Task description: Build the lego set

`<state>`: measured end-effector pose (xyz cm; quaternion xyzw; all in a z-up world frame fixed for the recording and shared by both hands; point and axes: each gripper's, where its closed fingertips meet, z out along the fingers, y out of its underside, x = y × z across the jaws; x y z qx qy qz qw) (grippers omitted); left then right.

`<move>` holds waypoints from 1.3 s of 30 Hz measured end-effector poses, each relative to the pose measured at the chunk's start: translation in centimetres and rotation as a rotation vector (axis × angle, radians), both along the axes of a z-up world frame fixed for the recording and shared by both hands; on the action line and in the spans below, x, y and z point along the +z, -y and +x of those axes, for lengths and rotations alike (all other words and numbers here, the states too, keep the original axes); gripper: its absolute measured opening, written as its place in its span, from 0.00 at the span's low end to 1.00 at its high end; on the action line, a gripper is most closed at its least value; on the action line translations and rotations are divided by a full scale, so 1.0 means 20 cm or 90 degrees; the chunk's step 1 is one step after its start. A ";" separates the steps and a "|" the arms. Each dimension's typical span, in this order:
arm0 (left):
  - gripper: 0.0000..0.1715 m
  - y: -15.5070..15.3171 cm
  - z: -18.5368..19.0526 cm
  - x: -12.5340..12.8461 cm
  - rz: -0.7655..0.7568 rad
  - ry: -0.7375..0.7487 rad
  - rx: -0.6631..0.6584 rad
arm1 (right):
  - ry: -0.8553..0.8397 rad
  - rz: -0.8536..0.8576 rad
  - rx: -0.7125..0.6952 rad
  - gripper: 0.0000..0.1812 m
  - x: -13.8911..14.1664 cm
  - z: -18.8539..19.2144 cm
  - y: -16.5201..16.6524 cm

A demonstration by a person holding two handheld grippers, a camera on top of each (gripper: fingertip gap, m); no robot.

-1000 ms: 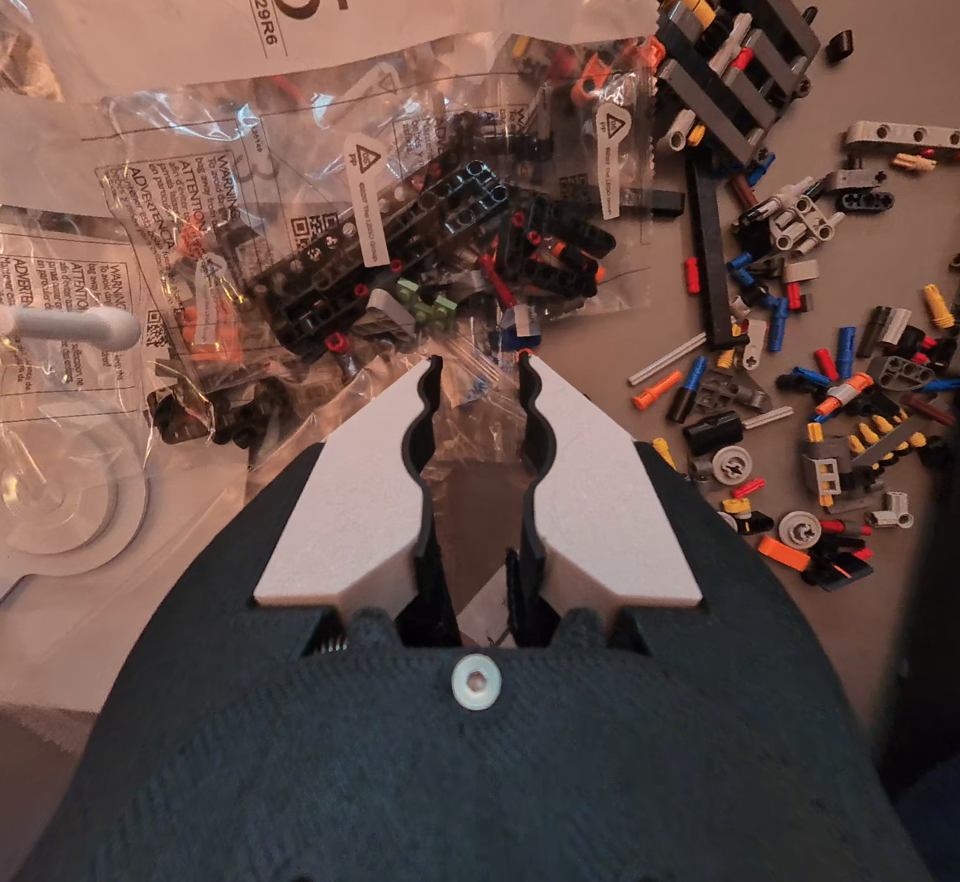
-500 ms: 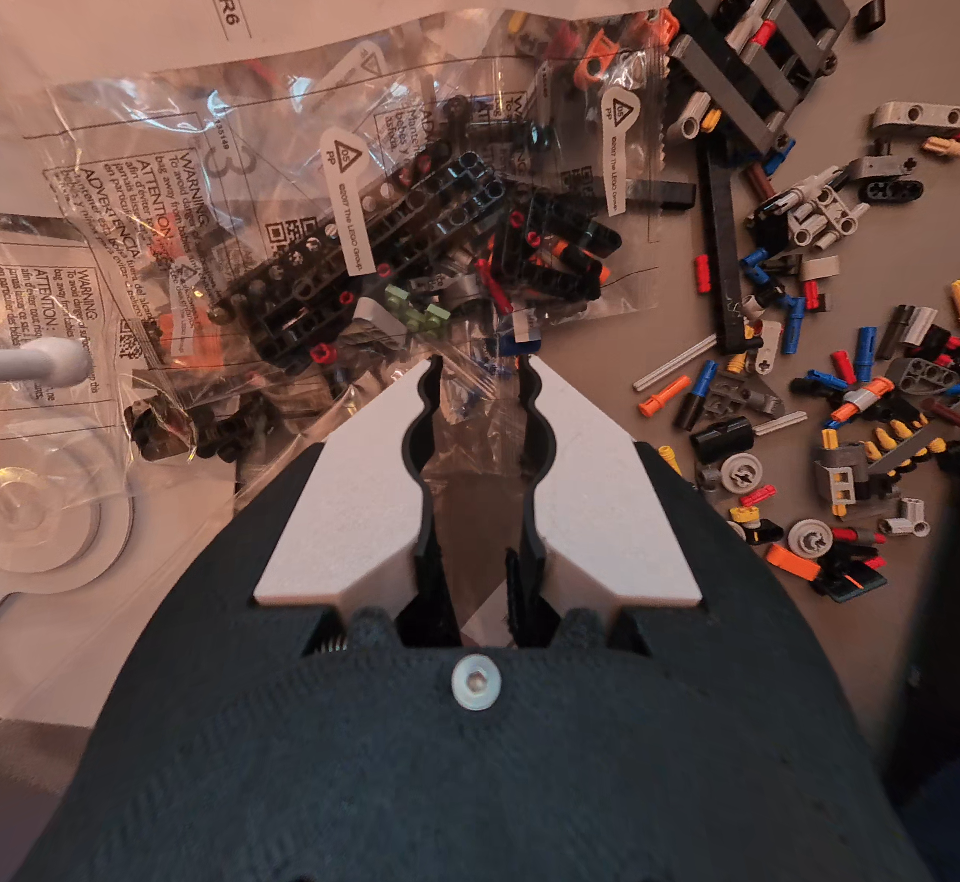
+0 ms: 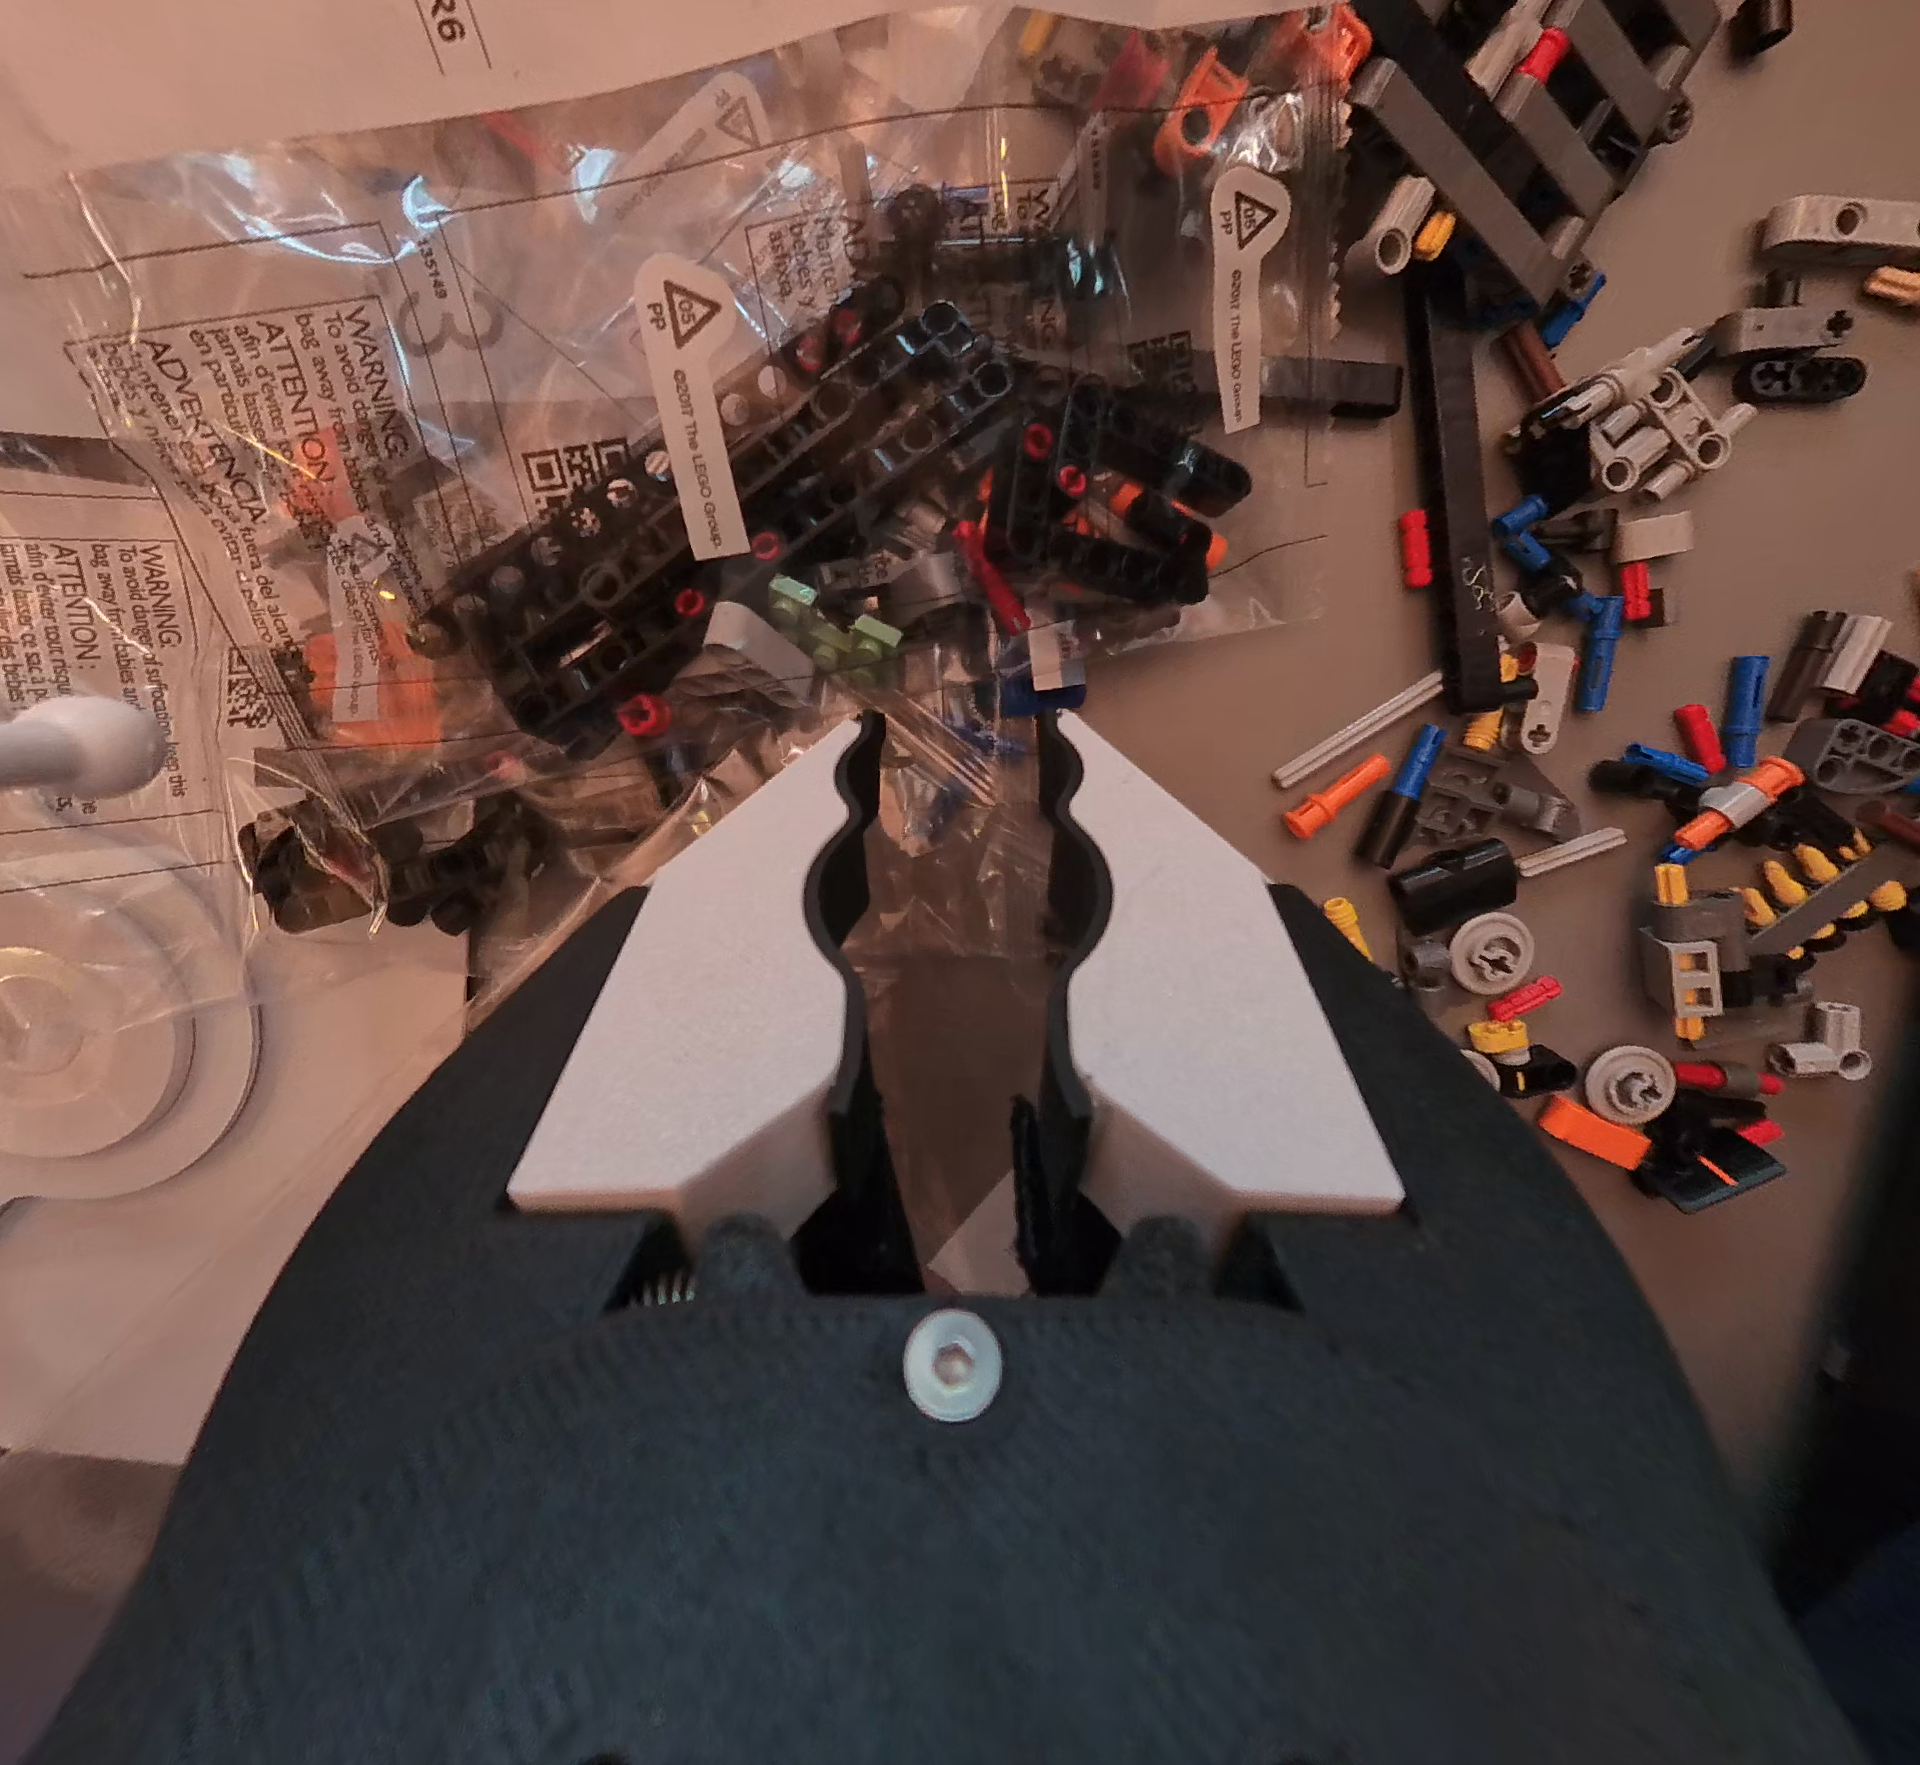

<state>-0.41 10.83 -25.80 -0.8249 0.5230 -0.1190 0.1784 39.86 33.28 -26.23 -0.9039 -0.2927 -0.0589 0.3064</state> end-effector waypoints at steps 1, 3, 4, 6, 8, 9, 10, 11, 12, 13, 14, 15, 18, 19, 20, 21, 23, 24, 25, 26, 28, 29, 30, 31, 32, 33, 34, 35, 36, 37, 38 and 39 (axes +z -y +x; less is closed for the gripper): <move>0.17 0.00 0.00 0.00 0.000 -0.001 0.000 | -0.025 0.018 -0.002 0.00 0.03 -0.01 -0.01; 0.17 0.00 0.00 0.00 -0.001 -0.003 -0.001 | -0.039 0.050 -0.007 0.00 0.10 0.00 -0.03; 0.17 0.00 0.00 -0.01 -0.001 -0.003 -0.001 | -0.050 0.059 -0.005 0.00 0.12 -0.02 -0.03; 0.17 0.00 0.00 0.00 -0.001 -0.002 -0.001 | -0.048 0.080 -0.001 0.00 0.15 -0.02 -0.04; 0.17 0.00 0.00 0.00 -0.001 -0.002 0.000 | -0.029 0.072 0.013 0.01 0.14 -0.03 -0.03; 0.17 0.00 0.00 0.00 0.000 -0.001 0.000 | -0.032 0.070 0.026 0.00 0.13 -0.05 -0.02; 0.17 0.00 0.00 0.00 0.001 0.000 0.000 | -0.040 0.081 0.036 0.00 0.15 -0.07 -0.02; 0.17 0.00 0.00 0.00 0.001 0.000 -0.001 | -0.045 0.095 0.045 0.00 0.18 -0.09 -0.03; 0.17 0.00 0.00 0.00 0.001 0.000 0.000 | -0.046 0.109 0.056 0.00 0.20 -0.10 -0.03; 0.17 0.00 0.00 0.00 0.001 0.000 0.000 | -0.038 0.112 0.051 0.00 0.22 -0.09 -0.02; 0.17 0.00 0.00 0.00 0.001 0.001 0.000 | -0.035 0.115 0.051 0.00 0.22 -0.09 -0.02; 0.17 0.00 0.00 0.00 0.001 0.000 0.001 | -0.040 0.120 0.056 0.00 0.23 -0.10 -0.02; 0.17 0.00 0.00 0.00 0.000 -0.001 -0.001 | -0.080 0.131 0.065 0.00 0.26 -0.13 -0.02; 0.17 0.00 0.00 0.00 0.001 -0.002 -0.001 | -0.115 0.135 0.074 0.00 0.28 -0.15 -0.01; 0.16 0.00 0.00 0.00 0.004 -0.001 -0.002 | -0.157 0.141 0.088 0.00 0.32 -0.19 0.00; 0.16 -0.01 0.00 0.01 0.006 0.002 -0.003 | -0.199 0.145 0.108 0.00 0.36 -0.23 0.03; 0.17 -0.01 0.02 0.03 0.015 0.016 -0.005 | -0.281 0.159 0.143 0.00 0.47 -0.31 0.07; 0.17 -0.02 0.03 0.05 0.026 0.026 -0.007 | -0.327 0.162 0.176 0.00 0.54 -0.36 0.12; 0.17 -0.03 0.05 0.08 0.038 0.042 -0.010 | -0.374 0.162 0.218 0.00 0.60 -0.43 0.17; 0.18 -0.04 0.08 0.11 0.052 0.064 -0.018 | -0.413 0.150 0.259 0.00 0.66 -0.50 0.24; 0.20 -0.06 0.14 0.21 0.102 0.117 -0.033 | -0.458 0.119 0.361 0.00 0.74 -0.66 0.39; 0.21 -0.06 0.18 0.27 0.120 0.147 -0.042 | -0.476 0.114 0.412 0.00 0.78 -0.74 0.47; 0.23 -0.06 0.21 0.33 0.139 0.178 -0.053 | -0.490 0.094 0.459 0.00 0.81 -0.82 0.55; 0.24 -0.07 0.24 0.39 0.169 0.203 -0.059 | -0.498 0.075 0.504 0.00 0.83 -0.90 0.64; 0.26 -0.10 0.26 0.45 0.206 0.224 -0.056 | -0.505 0.053 0.548 0.00 0.84 -0.98 0.72; 0.28 -0.11 0.28 0.51 0.237 0.245 -0.055 | -0.504 0.027 0.584 0.00 0.83 -1.05 0.79; 0.30 -0.12 0.30 0.56 0.262 0.267 -0.059 | -0.496 0.005 0.612 0.00 0.82 -1.12 0.85; 0.32 -0.12 0.32 0.61 0.289 0.286 -0.066 | -0.490 -0.019 0.638 0.00 0.80 -1.19 0.91; 0.33 -0.12 0.34 0.65 0.315 0.296 -0.072 | -0.484 -0.041 0.664 0.00 0.77 -1.24 0.96; 0.34 -0.11 0.35 0.67 0.333 0.300 -0.081 | -0.483 -0.058 0.683 0.00 0.76 -1.29 1.01; 0.34 -0.10 0.36 0.68 0.343 0.298 -0.090 | -0.486 -0.075 0.698 0.00 0.74 -1.33 1.05; 0.33 -0.10 0.36 0.68 0.348 0.294 -0.094 | -0.487 -0.092 0.710 0.00 0.73 -1.37 1.09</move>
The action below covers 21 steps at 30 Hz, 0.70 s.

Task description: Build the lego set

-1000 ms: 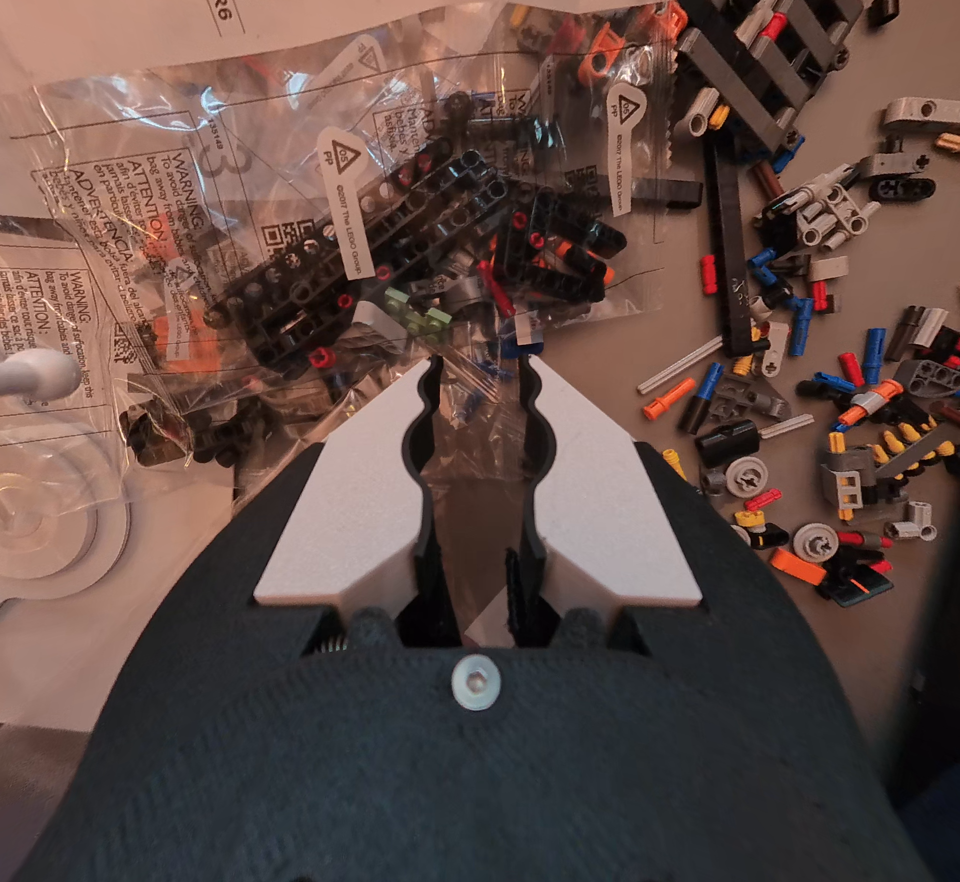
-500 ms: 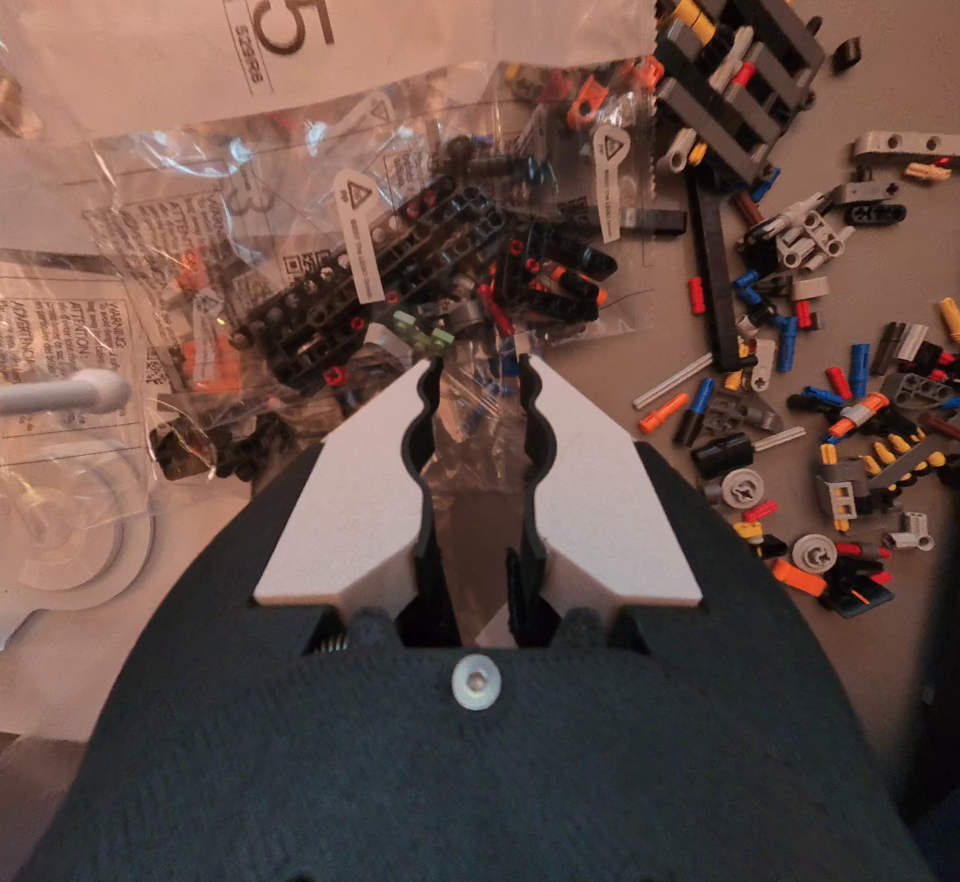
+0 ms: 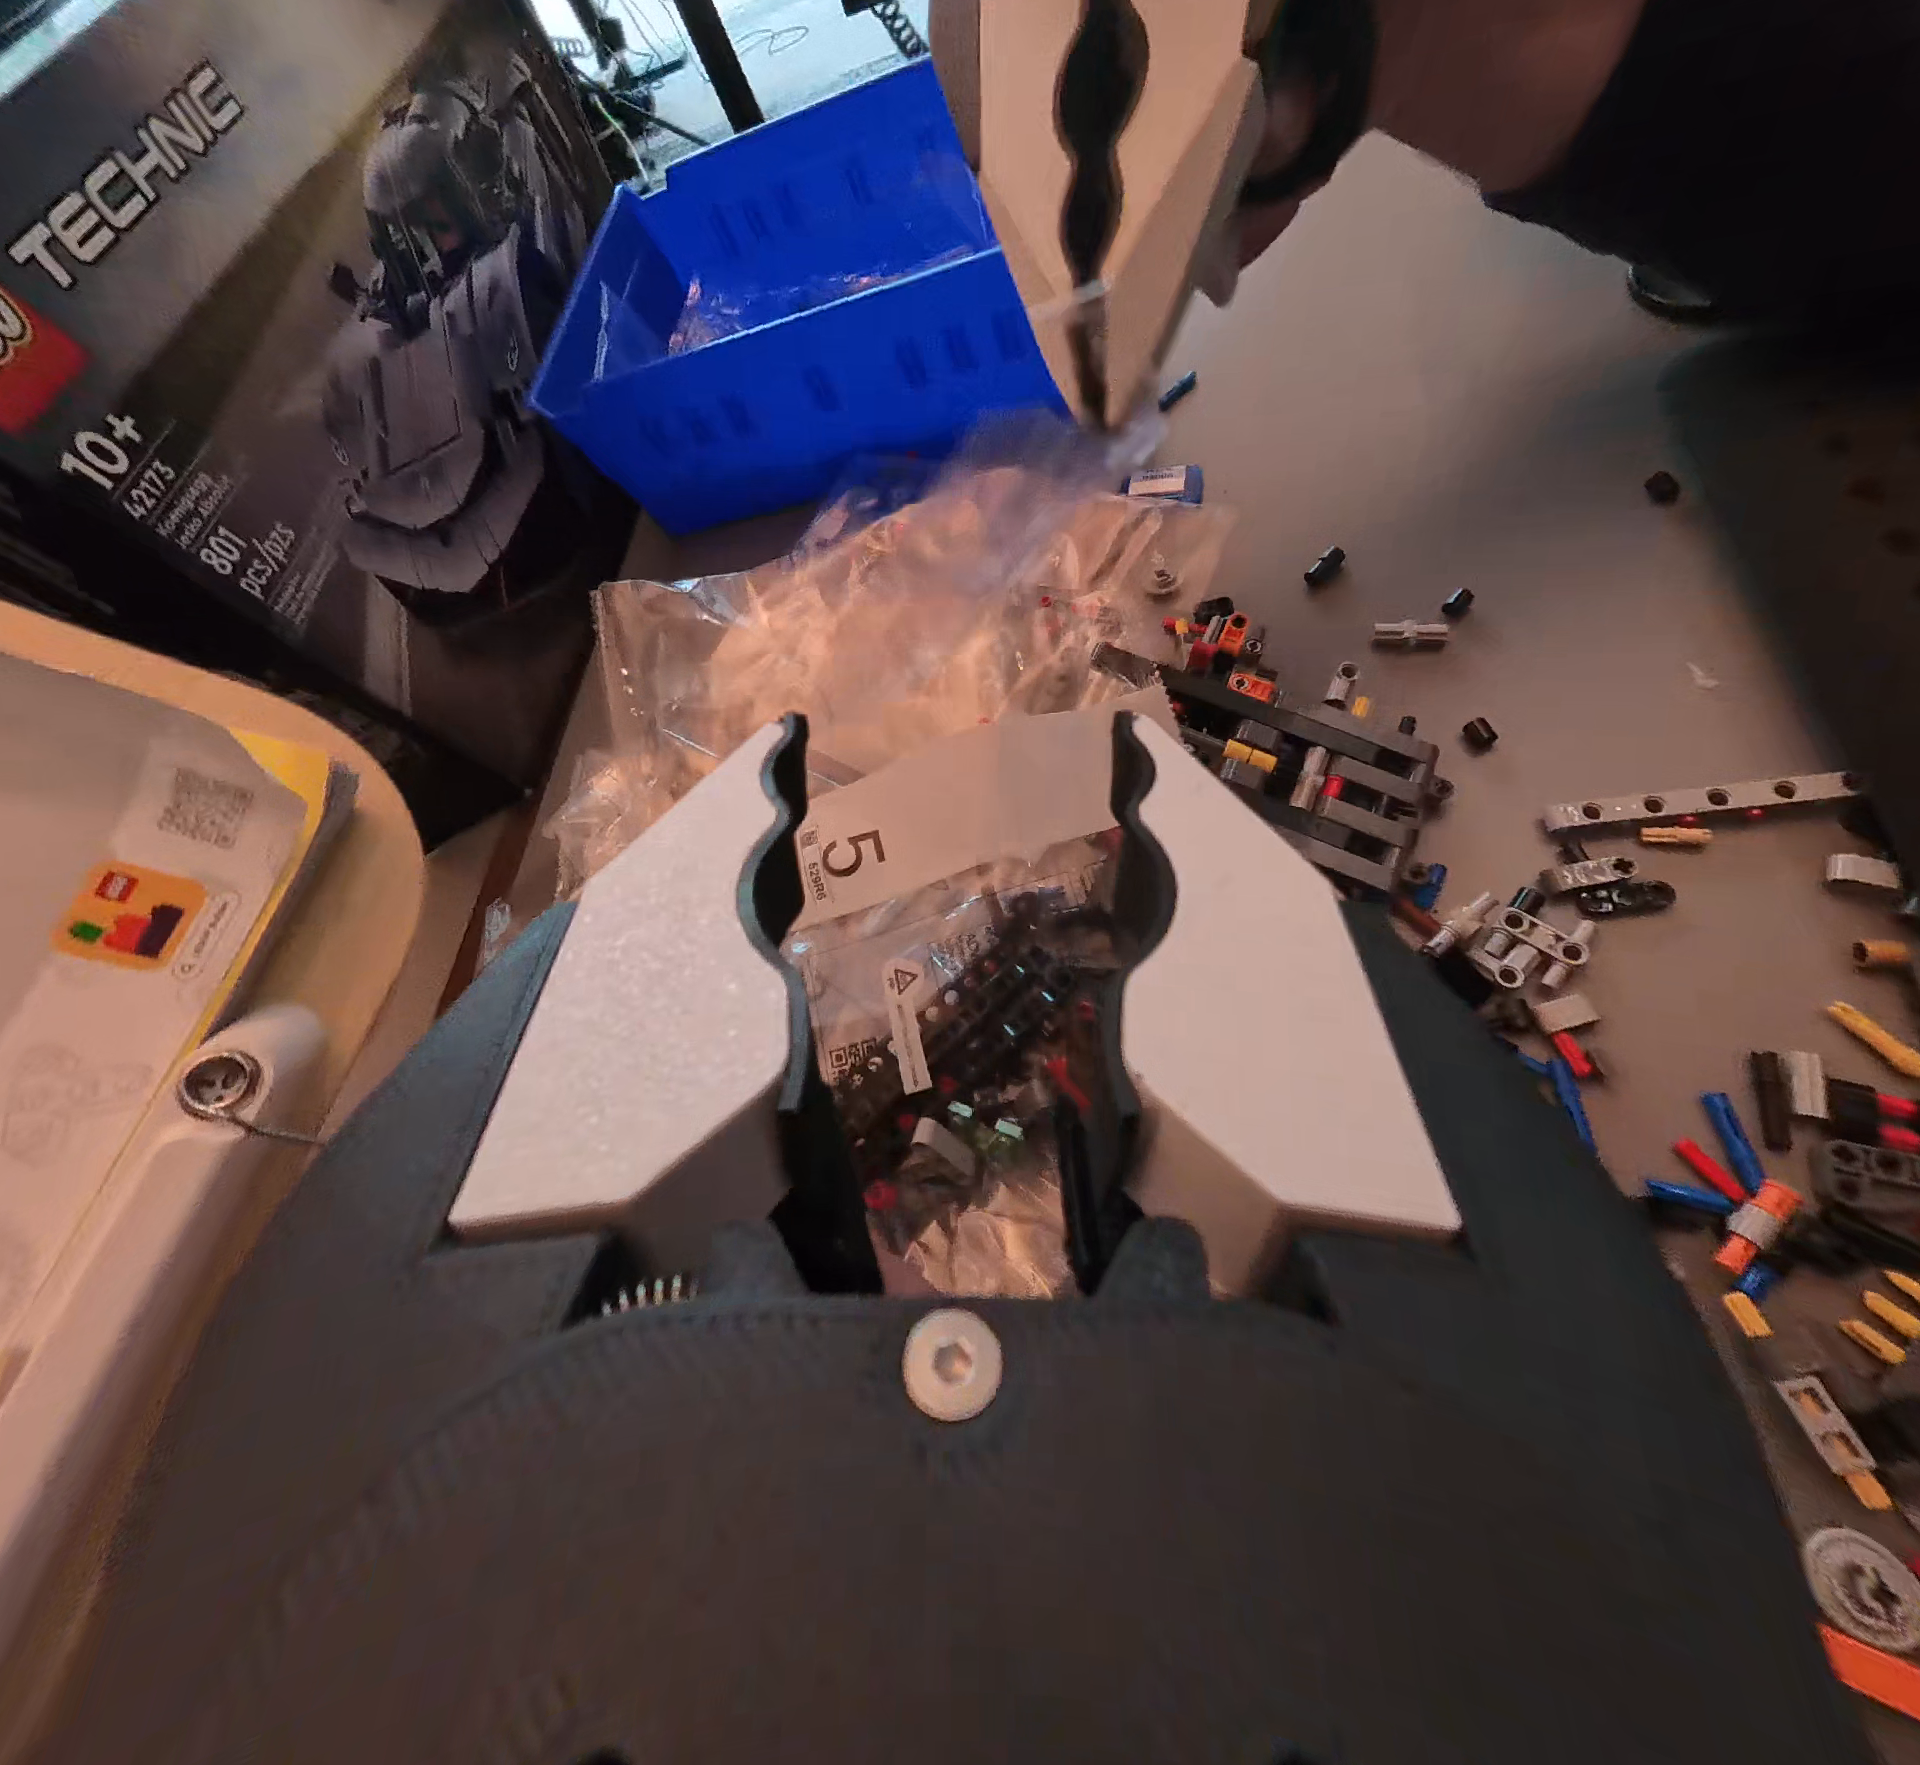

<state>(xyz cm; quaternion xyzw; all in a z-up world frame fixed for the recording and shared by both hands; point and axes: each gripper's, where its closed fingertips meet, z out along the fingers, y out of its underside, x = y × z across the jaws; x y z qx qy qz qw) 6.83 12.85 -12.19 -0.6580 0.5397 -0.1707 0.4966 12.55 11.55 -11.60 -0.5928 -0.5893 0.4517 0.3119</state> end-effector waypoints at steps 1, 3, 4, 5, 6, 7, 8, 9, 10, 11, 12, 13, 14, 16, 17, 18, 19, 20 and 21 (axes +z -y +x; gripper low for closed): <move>0.32 0.00 0.00 0.00 0.005 -0.002 0.002 | 0.004 -0.006 0.013 0.00 -0.01 -0.03 0.03; 0.24 0.01 0.03 0.00 0.005 0.005 -0.017 | 0.008 -0.015 0.026 0.00 -0.04 -0.08 0.06; 0.16 0.03 0.04 -0.01 0.003 0.005 -0.031 | 0.007 -0.022 0.030 0.00 -0.05 -0.09 0.07; 0.10 0.03 0.04 -0.01 0.001 0.000 -0.031 | -0.001 -0.029 0.032 0.00 -0.05 -0.11 0.08; 0.01 0.02 0.03 -0.02 -0.003 -0.005 -0.027 | -0.015 -0.031 0.027 0.00 -0.04 -0.12 0.07; 0.00 0.01 0.03 -0.03 -0.009 0.000 -0.024 | -0.034 -0.028 0.010 0.00 -0.02 -0.13 0.06; 0.00 0.00 0.02 -0.01 -0.013 0.015 -0.015 | -0.054 -0.028 -0.015 0.00 0.00 -0.14 0.03; 0.00 -0.01 0.00 0.01 -0.020 0.036 -0.004 | -0.075 -0.021 -0.035 0.04 0.01 -0.14 0.01; 0.00 -0.03 -0.02 0.03 -0.036 0.062 0.005 | -0.093 -0.009 -0.049 0.09 0.02 -0.15 -0.01; 0.00 -0.03 -0.03 0.05 -0.055 0.091 0.006 | -0.110 0.002 -0.066 0.13 0.04 -0.15 -0.03; 0.00 -0.03 -0.05 0.07 -0.067 0.122 0.007 | -0.120 0.006 -0.076 0.16 0.05 -0.15 -0.04; 0.00 -0.04 -0.06 0.09 -0.077 0.155 0.006 | -0.131 0.006 -0.079 0.17 0.06 -0.15 -0.04; 0.00 -0.04 -0.07 0.12 -0.092 0.191 0.003 | -0.146 0.007 -0.078 0.17 0.07 -0.15 -0.03; 0.00 -0.03 -0.07 0.18 -0.110 0.254 -0.011 | -0.157 0.007 -0.075 0.17 0.07 -0.17 -0.02; 0.00 -0.03 -0.08 0.20 -0.114 0.276 -0.017 | -0.160 0.010 -0.071 0.18 0.06 -0.18 -0.01; 0.00 -0.03 -0.08 0.21 -0.122 0.292 -0.022 | -0.169 0.016 -0.071 0.18 0.07 -0.20 0.00; 0.00 -0.03 -0.07 0.22 -0.130 0.304 -0.028 | -0.179 0.027 -0.075 0.16 0.07 -0.22 0.00; 0.00 -0.02 -0.07 0.23 -0.134 0.314 -0.034 | -0.183 0.041 -0.089 0.13 0.08 -0.23 -0.01; 0.00 -0.02 -0.06 0.23 -0.140 0.319 -0.038 | -0.180 0.055 -0.108 0.05 0.08 -0.24 -0.02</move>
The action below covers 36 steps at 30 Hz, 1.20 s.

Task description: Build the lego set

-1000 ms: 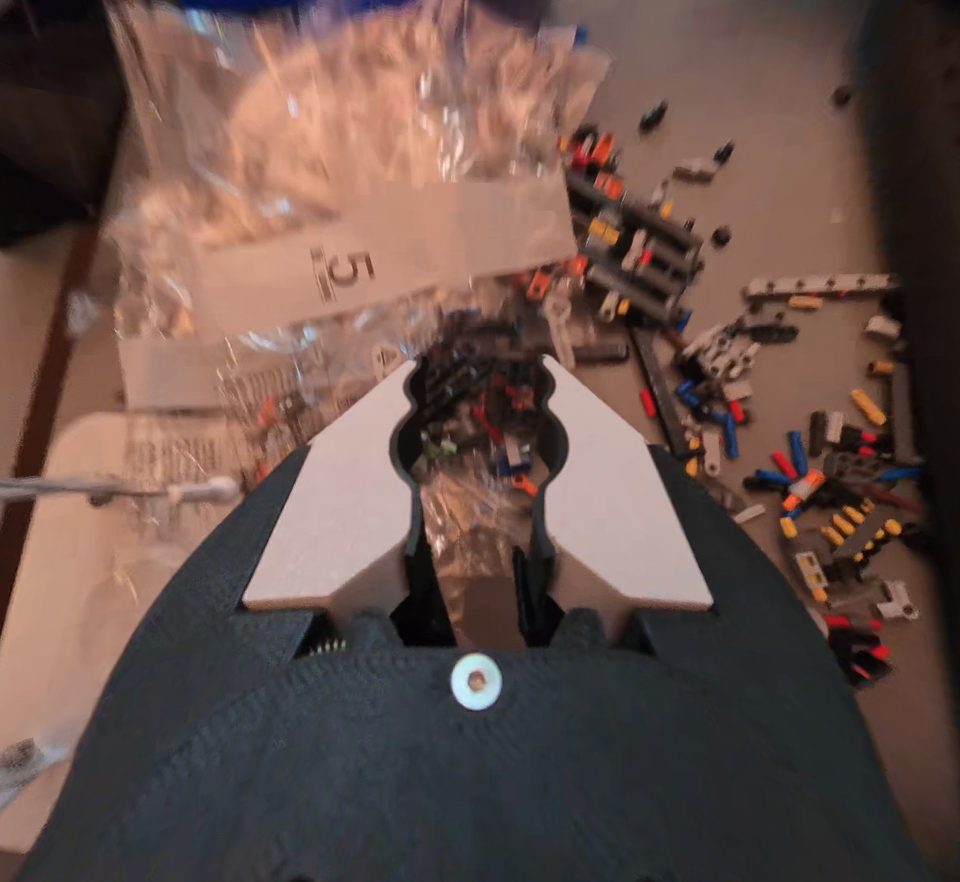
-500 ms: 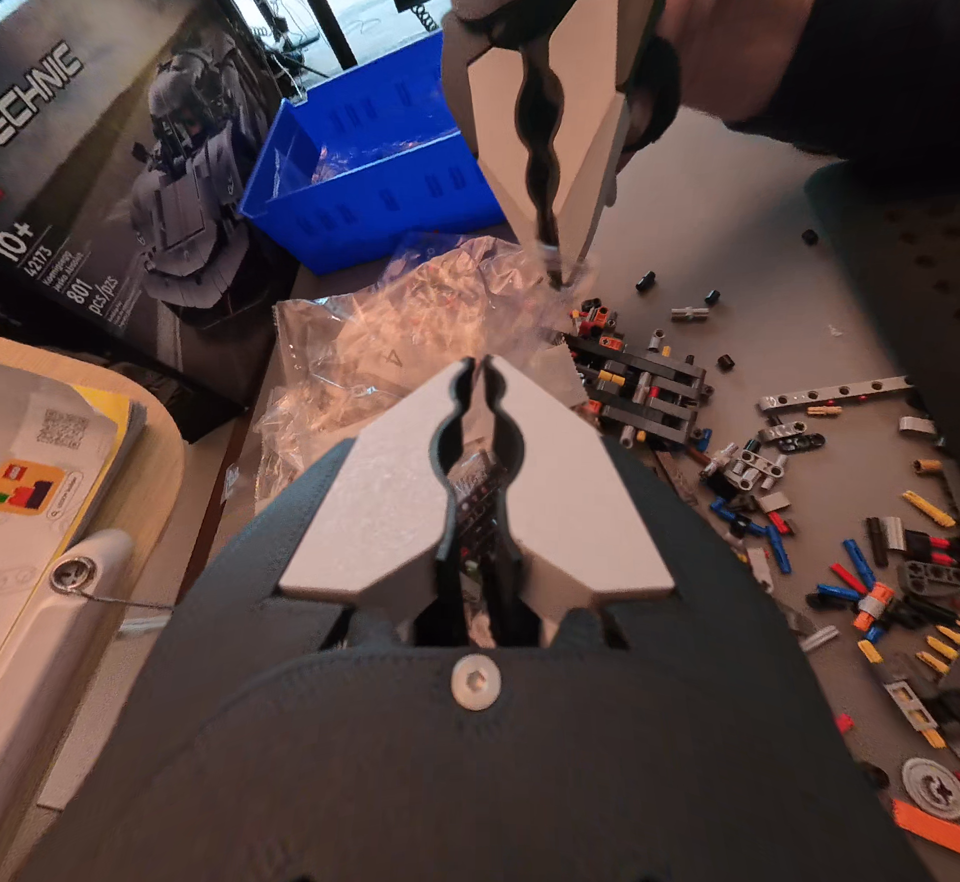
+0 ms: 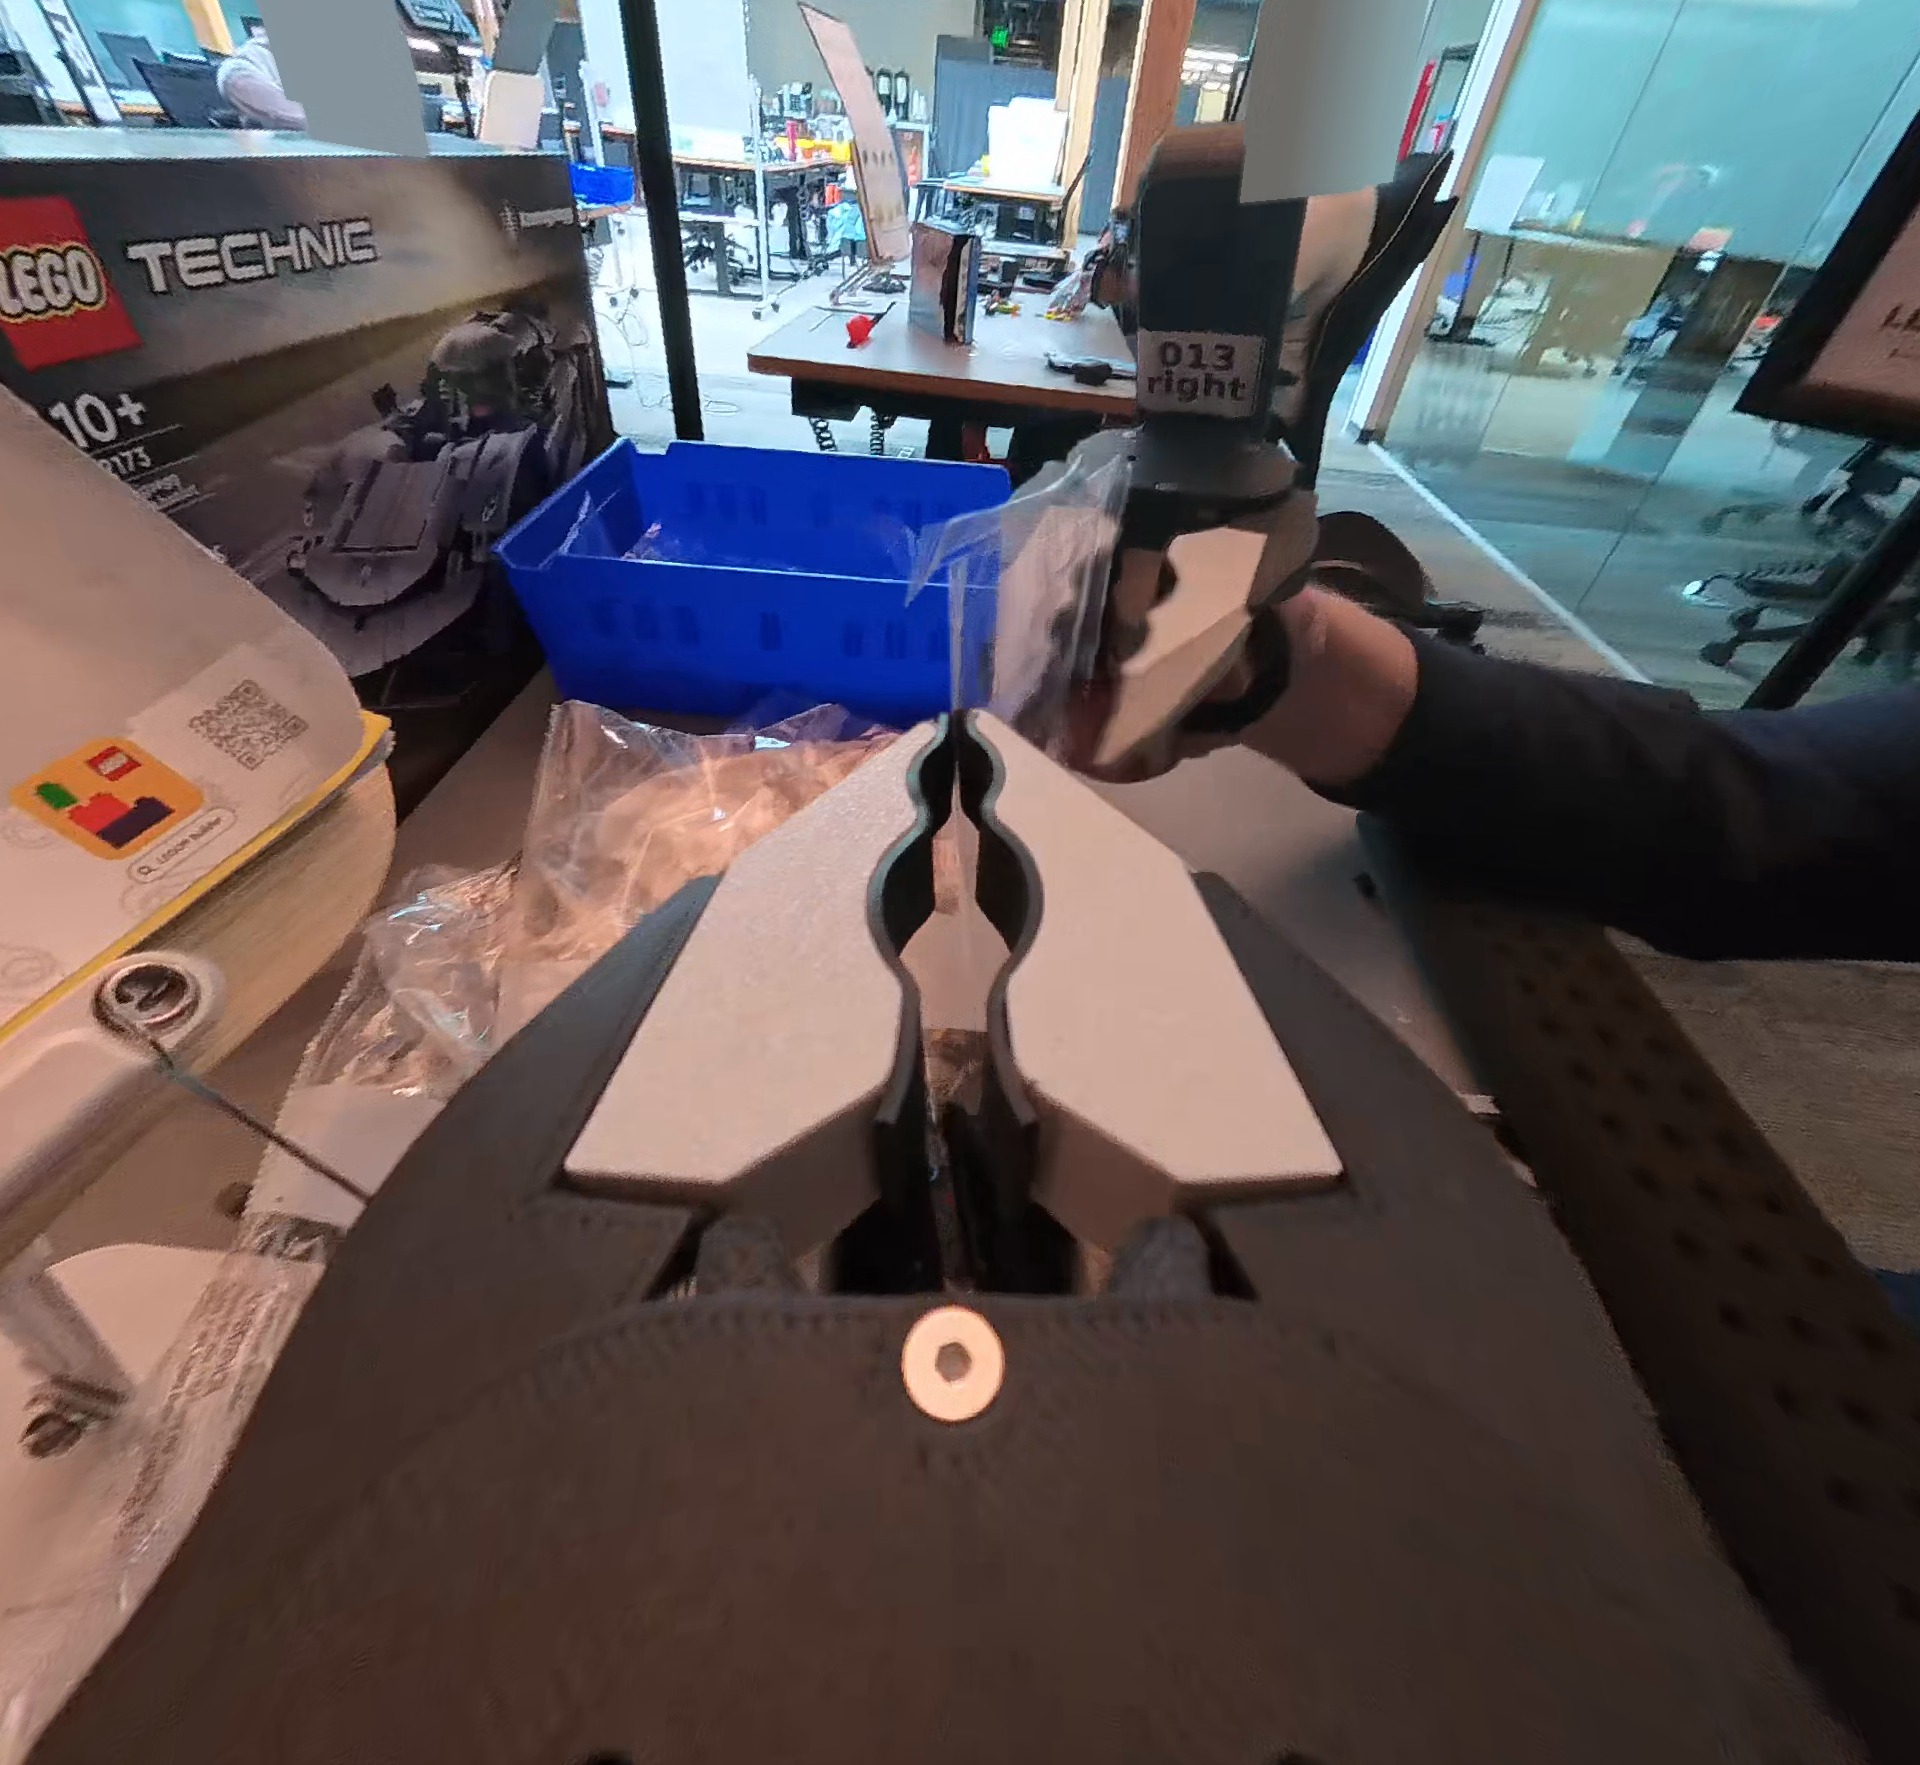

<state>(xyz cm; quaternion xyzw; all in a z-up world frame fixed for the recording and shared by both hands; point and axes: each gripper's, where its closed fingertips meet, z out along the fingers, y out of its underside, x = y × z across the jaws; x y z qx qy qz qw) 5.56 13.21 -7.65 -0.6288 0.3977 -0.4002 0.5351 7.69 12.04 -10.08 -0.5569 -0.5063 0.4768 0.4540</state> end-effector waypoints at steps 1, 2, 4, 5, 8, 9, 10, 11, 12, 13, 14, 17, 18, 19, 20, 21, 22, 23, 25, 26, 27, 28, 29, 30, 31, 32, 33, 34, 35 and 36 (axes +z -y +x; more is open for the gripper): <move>0.00 0.00 0.00 0.00 -0.005 0.003 -0.006 | 0.002 0.011 -0.017 0.02 0.00 -0.01 -0.01; 0.00 0.01 0.00 0.00 -0.011 0.007 -0.010 | 0.005 0.010 -0.014 0.01 -0.01 -0.01 -0.01; 0.01 0.02 0.00 -0.01 -0.011 0.009 -0.022 | 0.002 0.001 0.012 0.00 -0.01 -0.02 0.03; 0.04 0.04 0.01 -0.01 -0.010 0.009 -0.037 | -0.001 0.004 0.014 0.00 -0.01 -0.02 0.03; 0.08 0.04 0.03 -0.03 -0.006 -0.012 -0.038 | 0.009 0.013 0.023 0.00 -0.01 -0.03 0.06; 0.07 0.05 0.04 -0.03 -0.006 -0.013 -0.044 | 0.008 0.011 0.026 0.00 -0.01 -0.03 0.06; 0.08 0.06 0.04 -0.03 -0.007 -0.012 -0.050 | 0.010 0.005 0.027 0.00 -0.02 -0.03 0.06; 0.06 0.06 0.04 -0.03 -0.003 -0.016 -0.049 | 0.011 0.001 0.029 0.00 -0.02 -0.03 0.07; 0.00 0.06 0.04 -0.04 0.002 -0.023 -0.048 | 0.010 0.002 0.027 0.00 -0.03 -0.04 0.06; 0.00 0.06 0.04 -0.04 0.004 -0.024 -0.048 | 0.008 0.005 0.018 0.00 -0.03 -0.04 0.06; 0.00 0.06 0.04 -0.03 0.003 -0.021 -0.047 | 0.003 0.008 0.009 0.00 -0.02 -0.04 0.05; 0.00 0.05 0.02 -0.04 -0.005 -0.026 -0.046 | -0.028 0.019 -0.009 0.02 0.03 -0.02 0.03; 0.00 0.06 0.03 -0.05 -0.003 -0.029 -0.047 | -0.028 0.020 -0.009 0.01 0.03 -0.02 0.03; 0.00 0.06 0.03 -0.05 -0.003 -0.029 -0.049 | -0.026 0.023 -0.011 0.00 0.03 -0.02 0.03; 0.00 0.06 0.04 -0.05 -0.003 -0.030 -0.051 | -0.021 0.025 -0.009 0.00 0.02 -0.02 0.04; 0.00 0.06 0.04 -0.06 -0.001 -0.035 -0.051 | -0.013 0.026 -0.004 0.00 0.01 -0.03 0.04; 0.00 0.06 0.05 -0.07 -0.002 -0.042 -0.050 | -0.006 0.029 -0.003 0.00 0.00 -0.03 0.05; 0.00 0.06 0.06 -0.07 -0.002 -0.047 -0.052 | 0.001 0.031 -0.005 0.00 -0.01 -0.04 0.05; 0.00 0.05 0.06 -0.09 0.003 -0.061 -0.045 | 0.001 0.035 -0.022 0.00 -0.01 -0.04 0.03; 0.00 0.05 0.06 -0.10 0.002 -0.067 -0.041 | -0.007 0.045 -0.035 0.03 0.00 -0.03 0.02; 0.00 0.05 0.05 -0.10 0.002 -0.074 -0.040 | -0.014 0.054 -0.047 0.08 0.02 -0.02 0.00; 0.00 0.05 0.05 -0.10 0.006 -0.081 -0.037 | -0.023 0.064 -0.060 0.11 0.05 -0.01 -0.01; 0.00 0.05 0.05 -0.11 0.008 -0.087 -0.035 | -0.036 0.074 -0.070 0.13 0.07 0.01 -0.01; 0.00 0.05 0.05 -0.11 0.011 -0.096 -0.034 | -0.050 0.085 -0.073 0.16 0.10 0.02 -0.01; 0.00 0.05 0.05 -0.12 0.014 -0.108 -0.033 | -0.062 0.097 -0.076 0.17 0.13 0.03 0.00; 0.00 0.05 0.06 -0.13 0.018 -0.119 -0.035 | -0.070 0.110 -0.079 0.16 0.14 0.03 0.00; 0.00 0.06 0.07 -0.13 0.020 -0.127 -0.039 | -0.072 0.127 -0.083 0.17 0.16 0.04 0.01; 0.00 0.07 0.08 -0.14 0.021 -0.137 -0.042 | -0.070 0.149 -0.090 0.17 0.16 0.03 0.01; 0.00 0.07 0.09 -0.16 0.023 -0.150 -0.044 | -0.065 0.168 -0.096 0.16 0.16 0.03 0.02; 0.00 0.08 0.10 -0.17 0.025 -0.162 -0.046 | -0.059 0.182 -0.102 0.13 0.16 0.02 0.02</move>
